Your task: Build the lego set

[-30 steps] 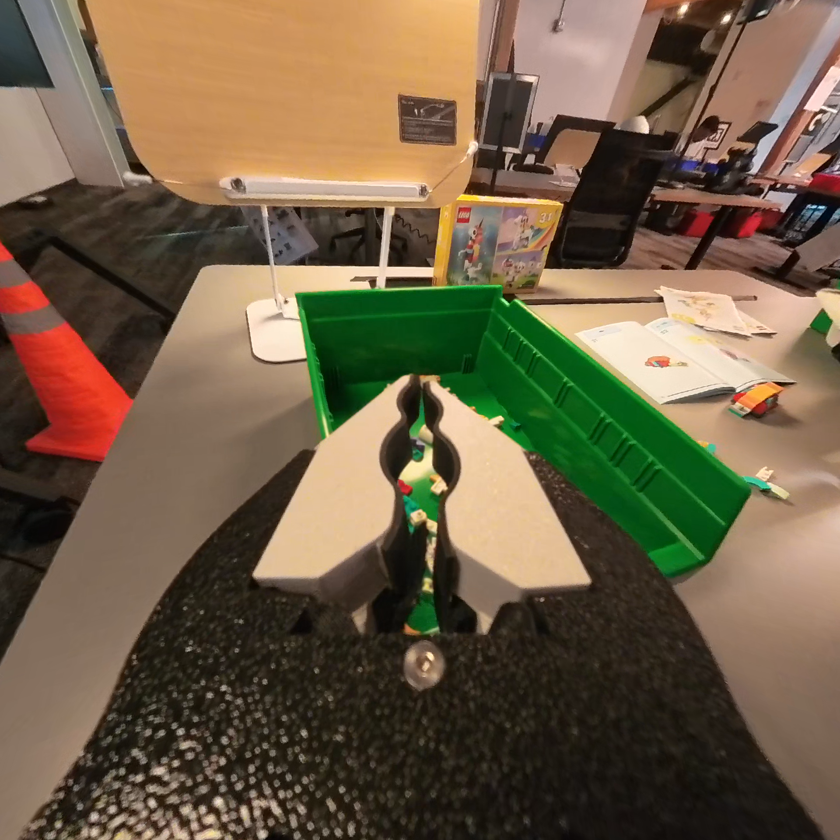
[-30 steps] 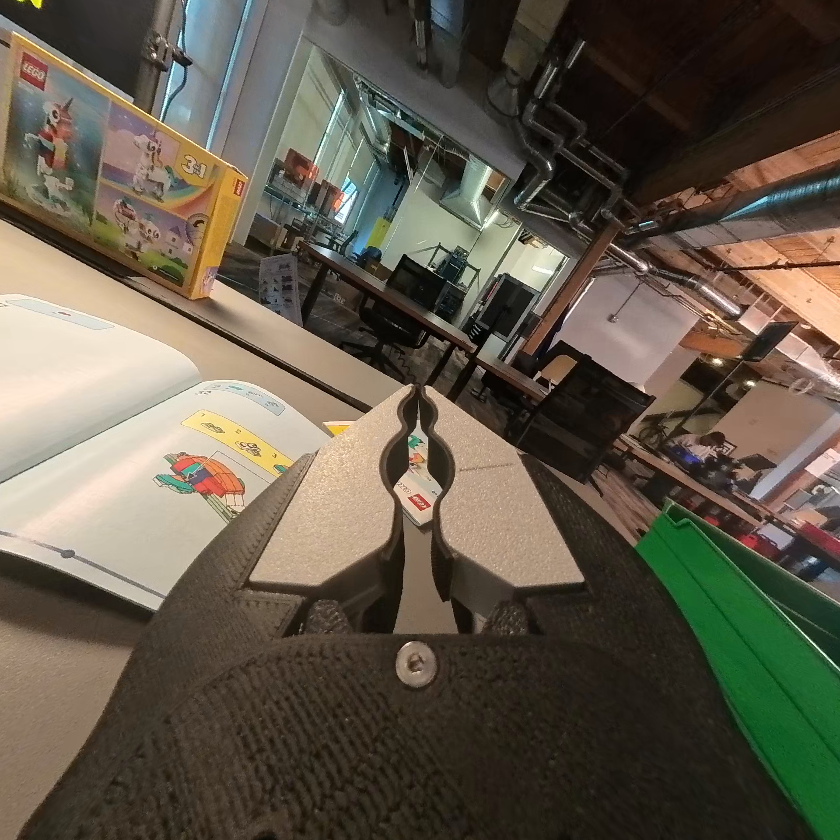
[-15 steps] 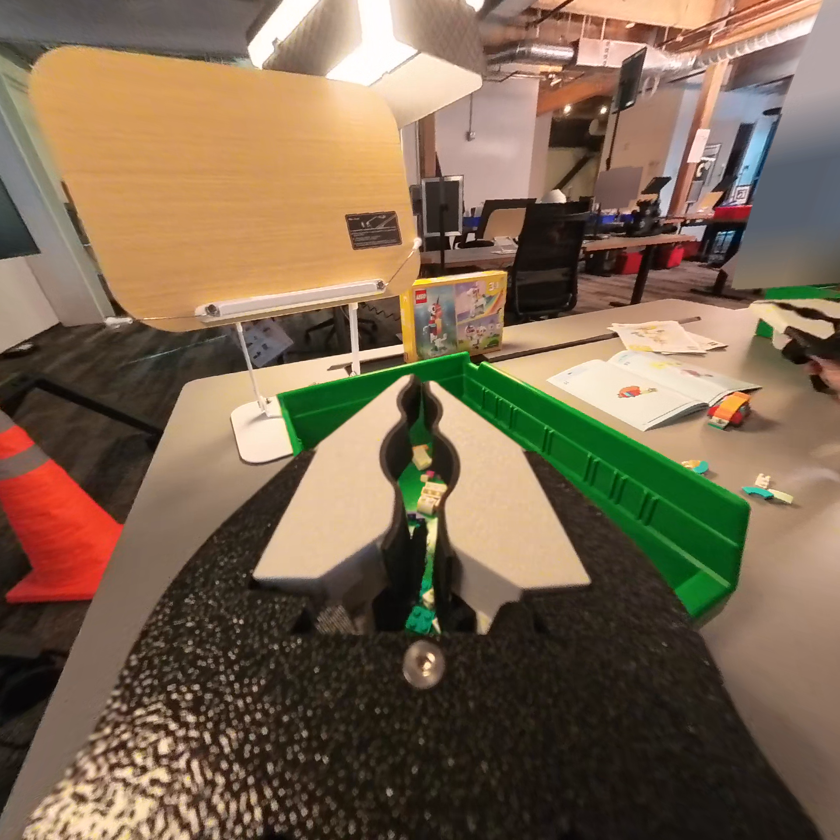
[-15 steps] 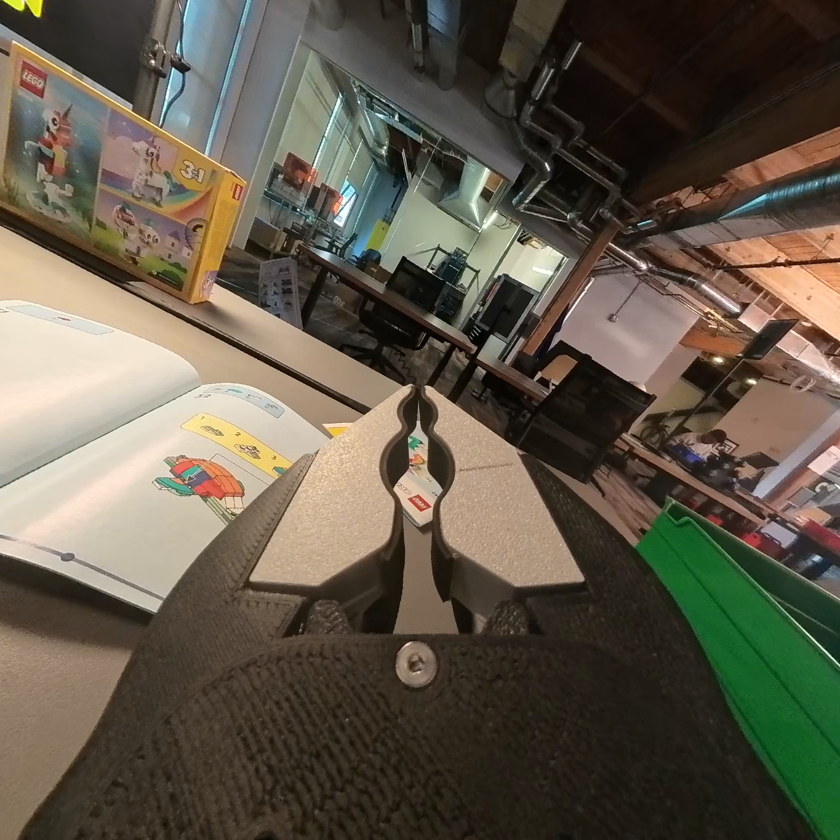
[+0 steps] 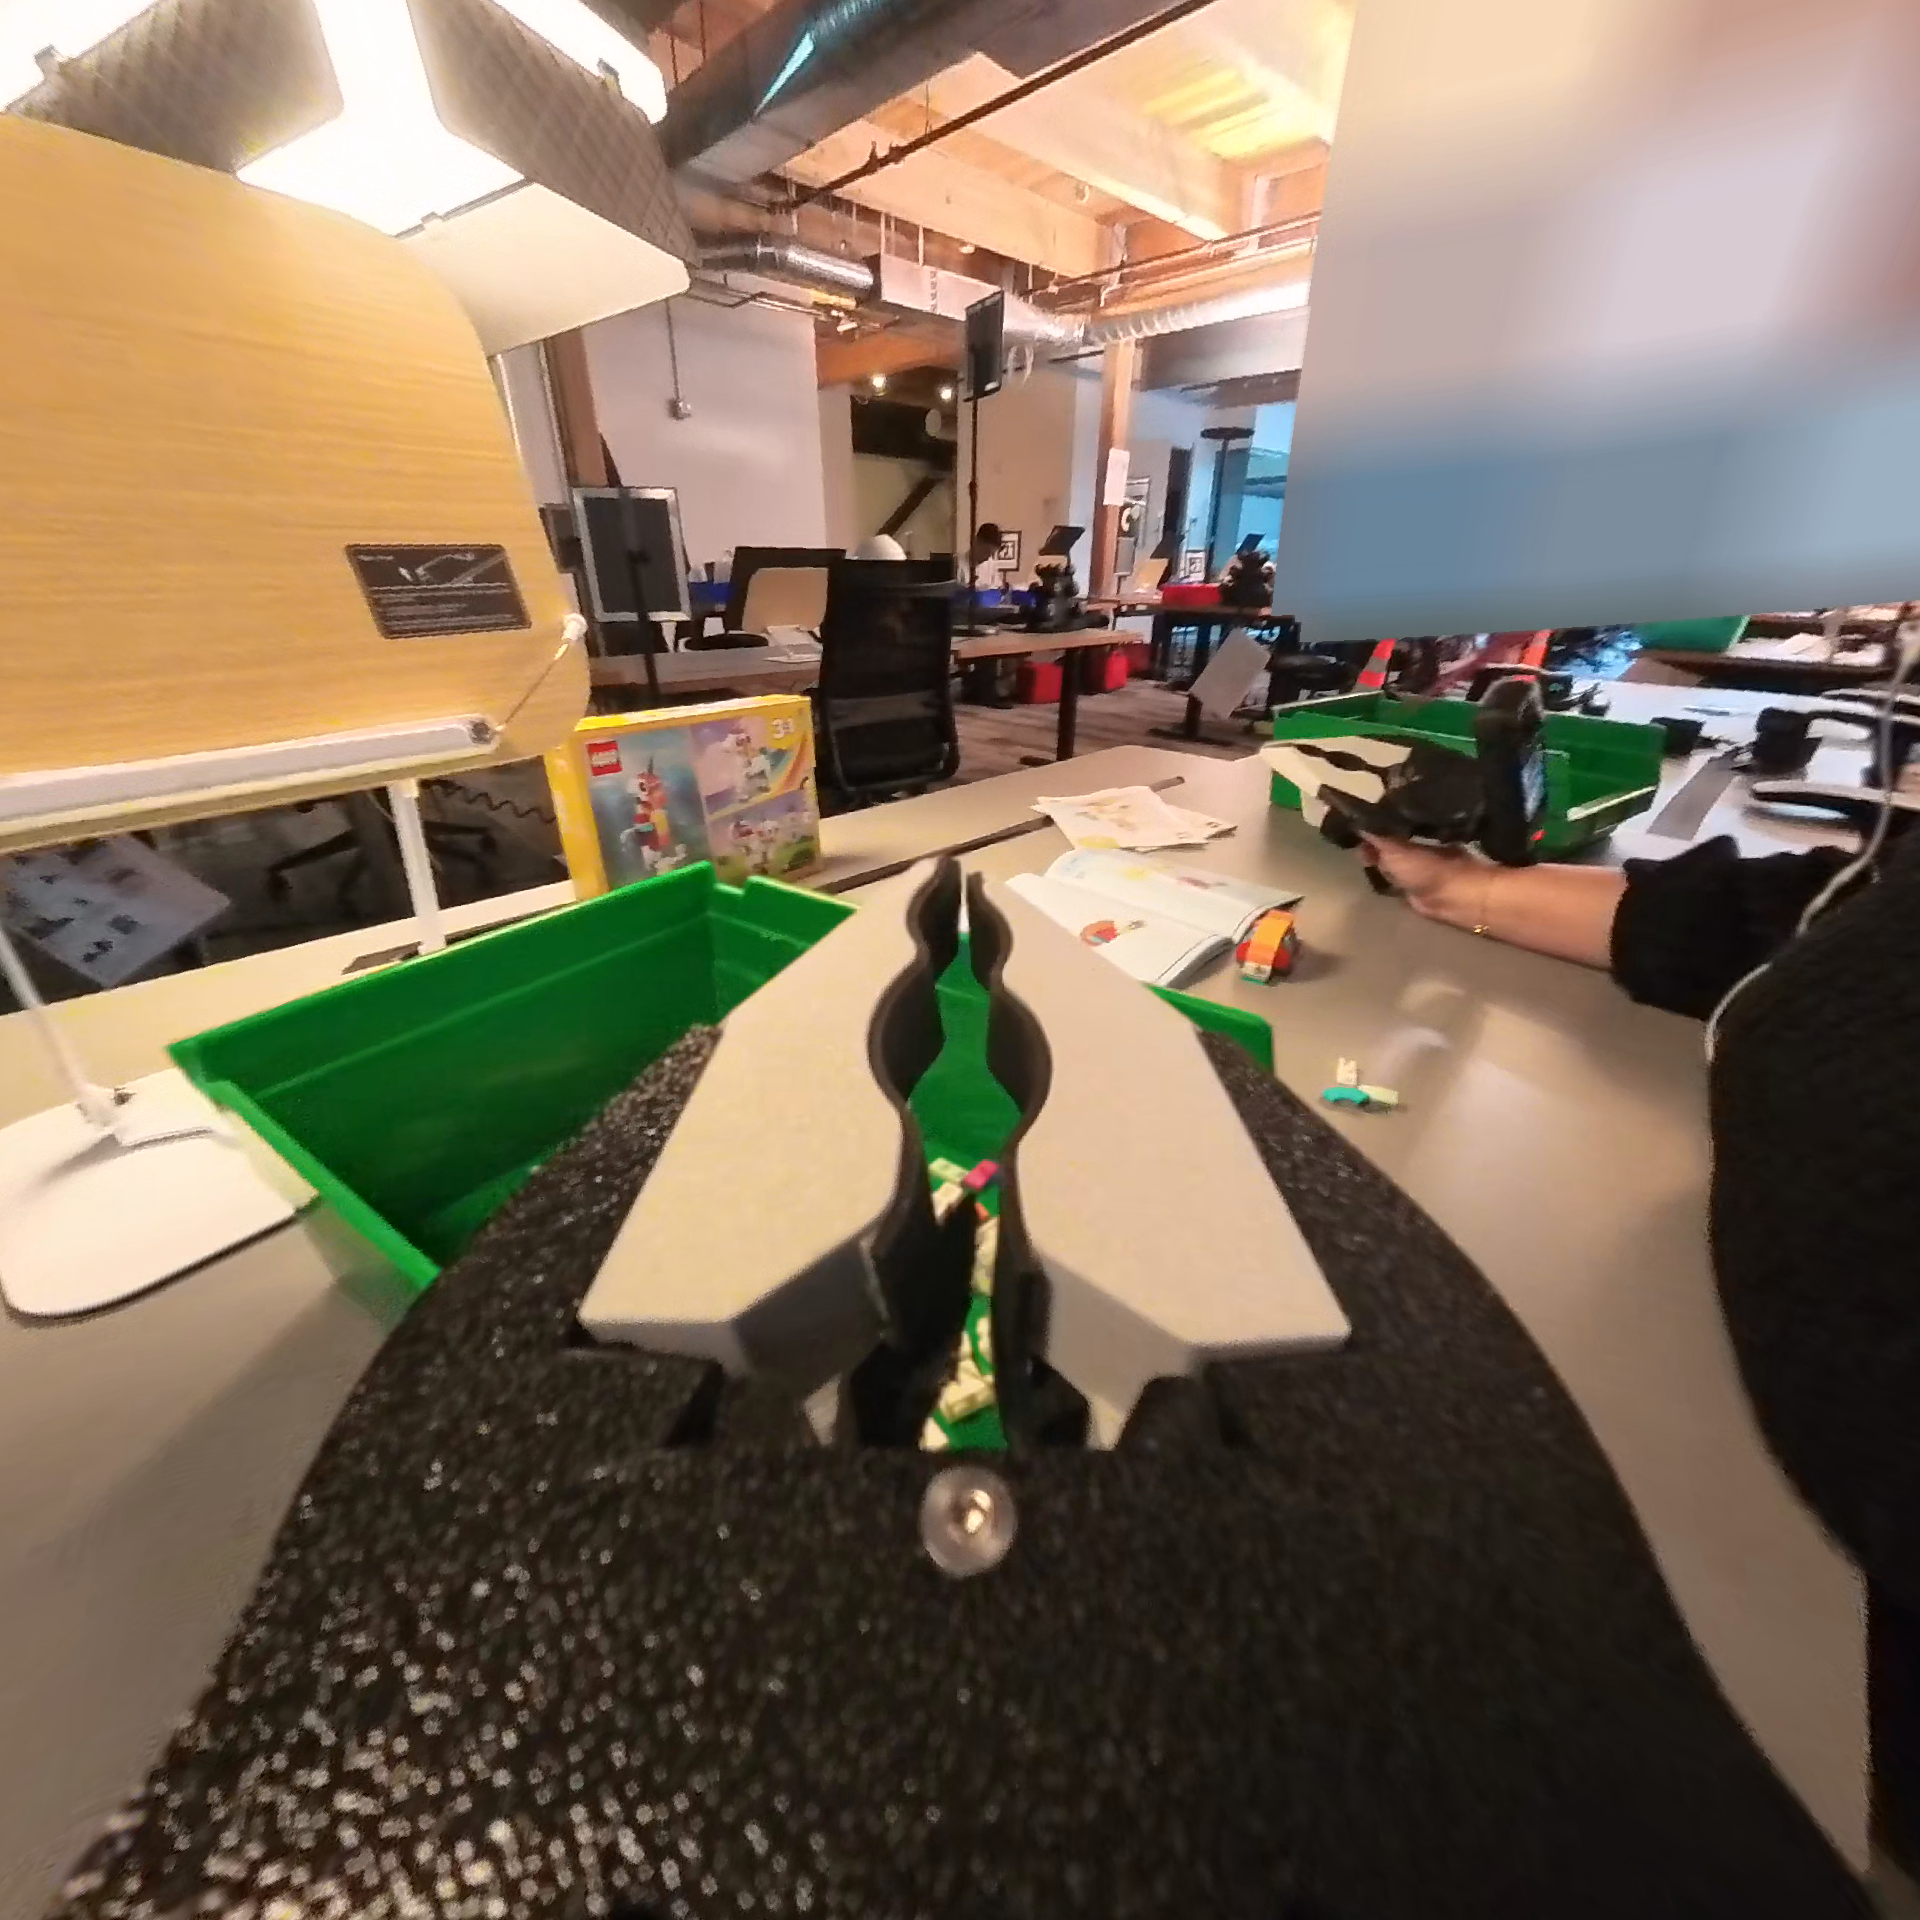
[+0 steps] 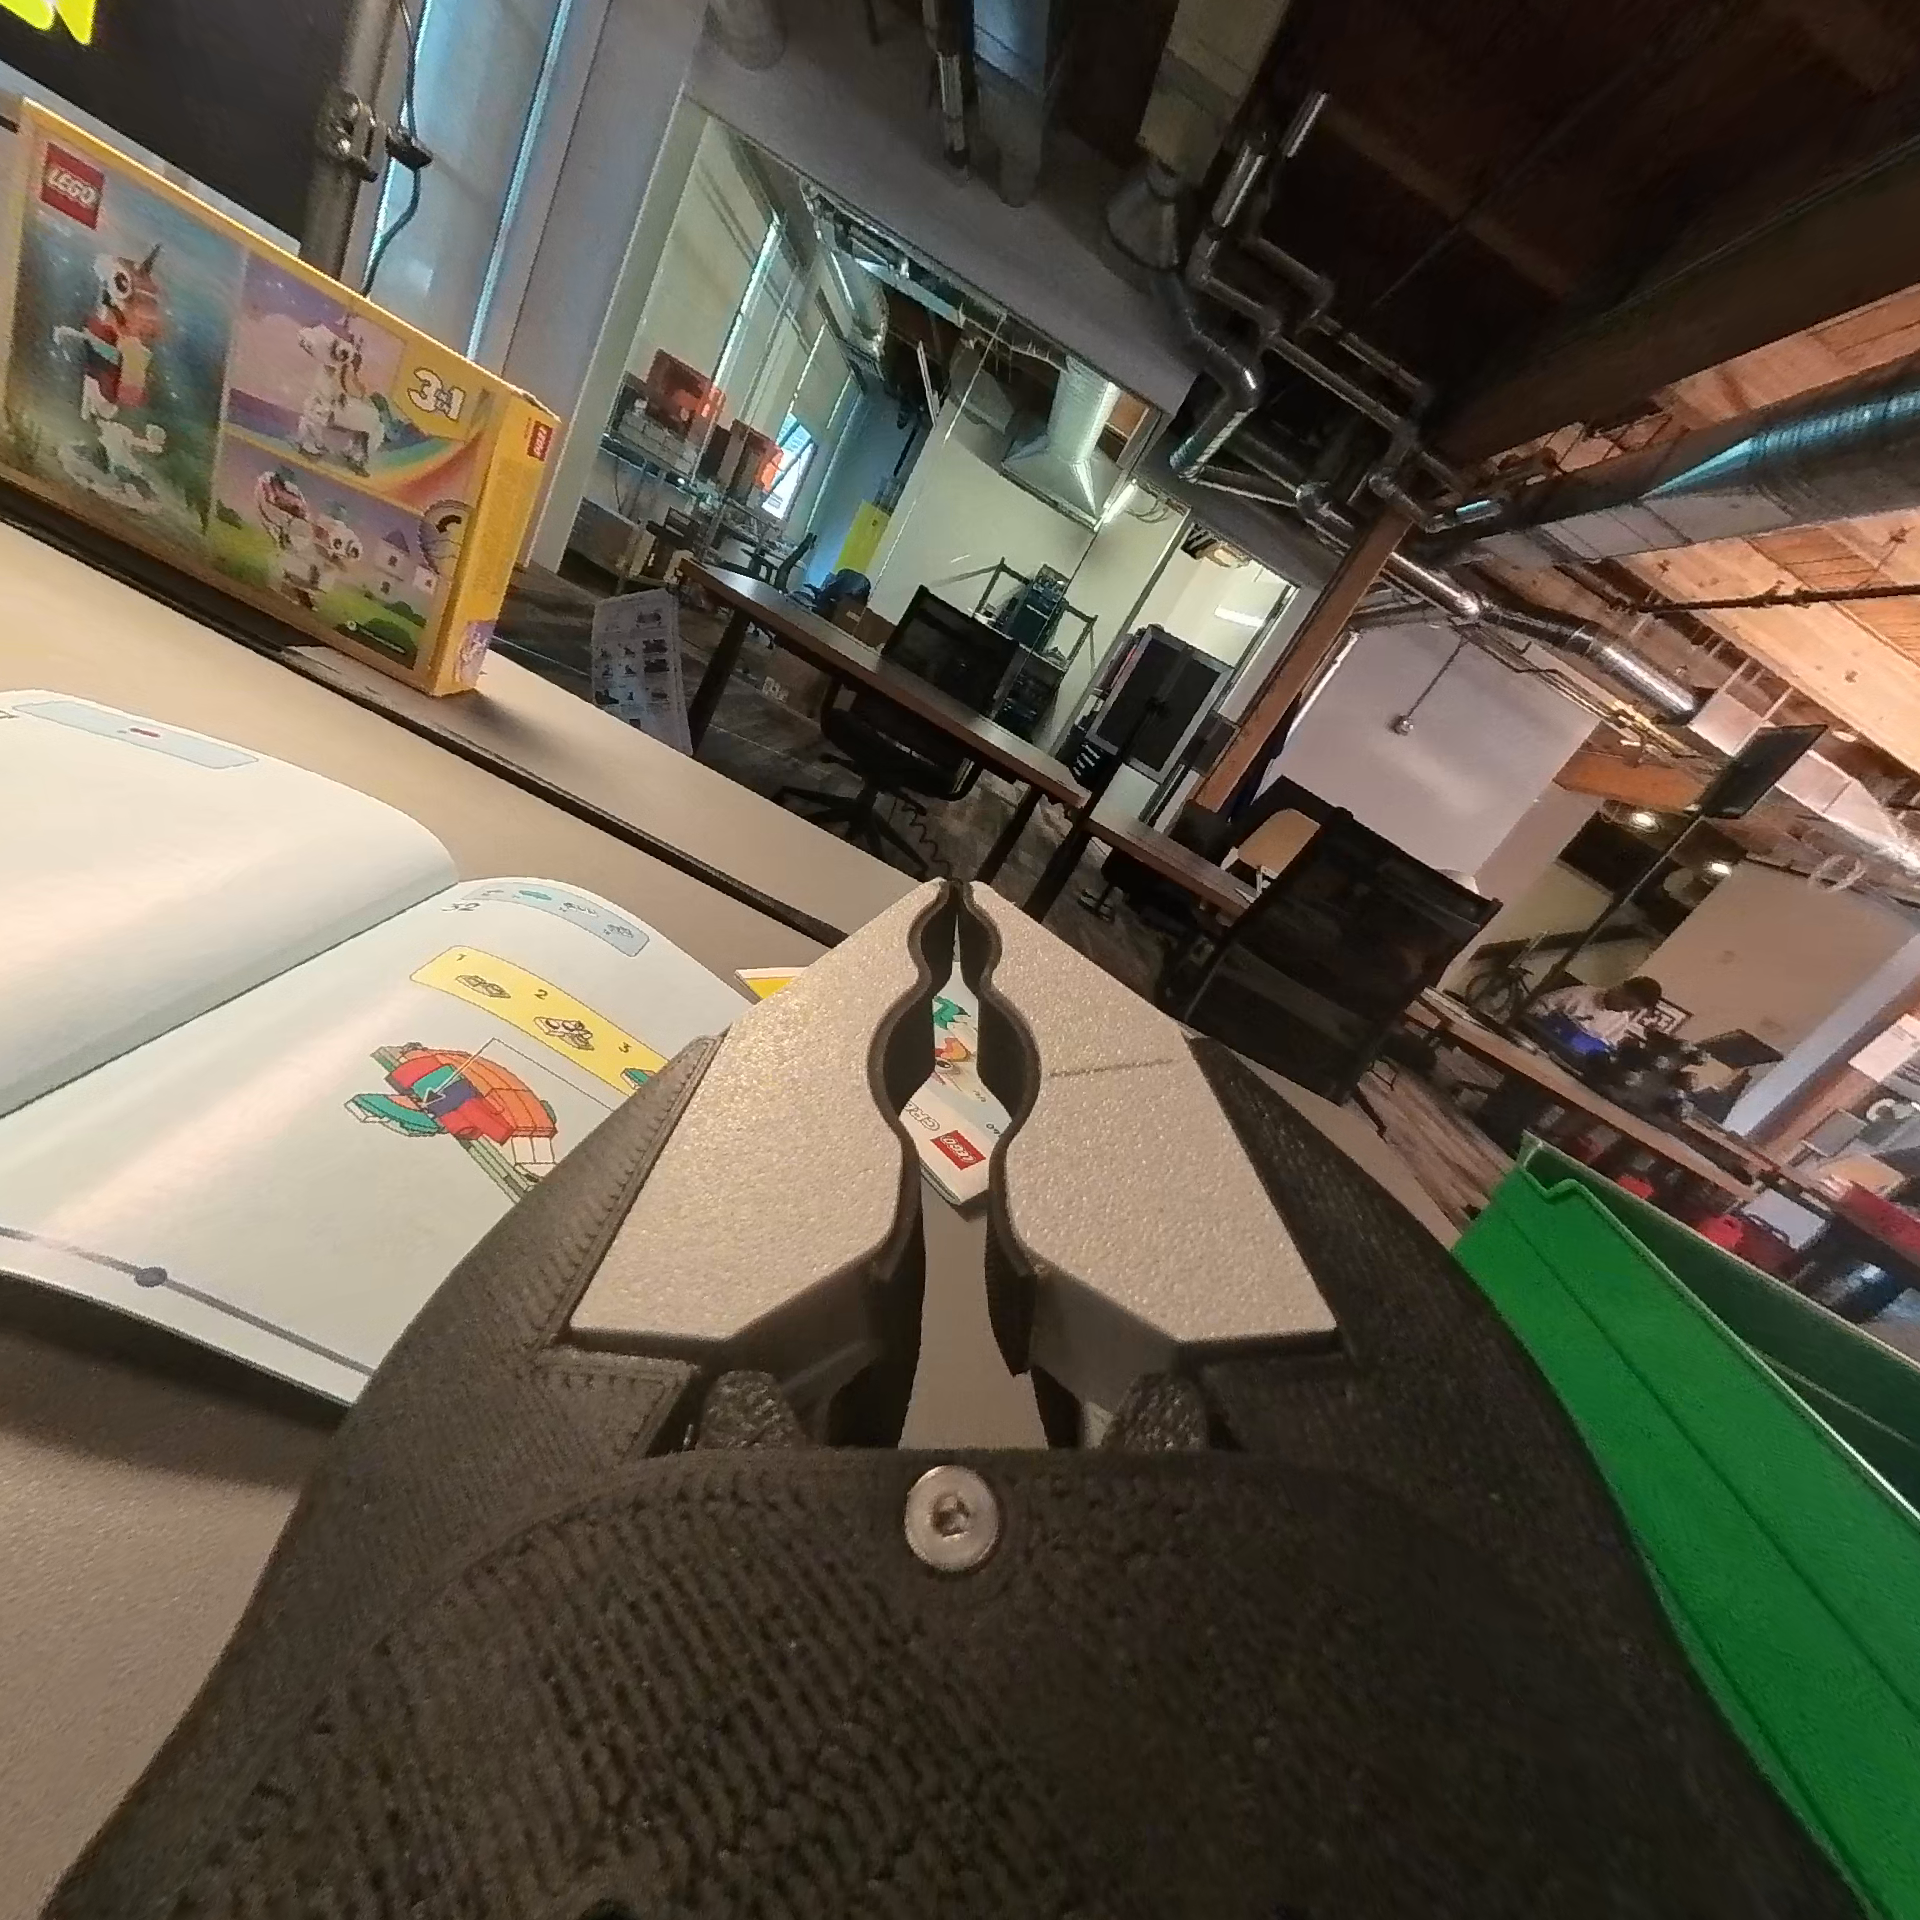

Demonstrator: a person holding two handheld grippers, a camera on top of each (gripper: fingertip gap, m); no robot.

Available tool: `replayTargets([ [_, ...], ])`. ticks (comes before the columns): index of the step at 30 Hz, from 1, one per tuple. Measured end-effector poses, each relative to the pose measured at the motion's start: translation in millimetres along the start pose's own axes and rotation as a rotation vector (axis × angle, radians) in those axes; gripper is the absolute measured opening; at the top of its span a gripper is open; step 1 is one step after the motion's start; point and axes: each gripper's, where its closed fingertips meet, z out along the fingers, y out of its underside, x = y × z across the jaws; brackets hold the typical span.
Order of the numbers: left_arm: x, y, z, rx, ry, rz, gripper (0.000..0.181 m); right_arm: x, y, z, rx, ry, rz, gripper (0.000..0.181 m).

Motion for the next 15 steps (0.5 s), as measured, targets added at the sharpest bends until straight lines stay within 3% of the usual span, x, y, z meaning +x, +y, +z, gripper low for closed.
replayTargets([
  [5, 5, -10, 23, -0.049, -0.016, -0.025, 0.000, 0, 0, 0, -0.001, 0.000, -0.001, 0.000],
  [8, -10, -20, 42, -0.129, -0.102, -0.052, 0.000, 1, 0, 0, -0.001, 0.003, 0.002, 0.000],
  [12, -44, -20, 70, -0.299, -0.248, -0.119, 0.000, 2, 1, 0, -0.003, 0.009, 0.003, 0.000],
  [15, -77, -2, 78, -0.514, -0.421, -0.101, 0.000, 3, 0, 0, 0.000, 0.011, 0.008, 0.000],
])
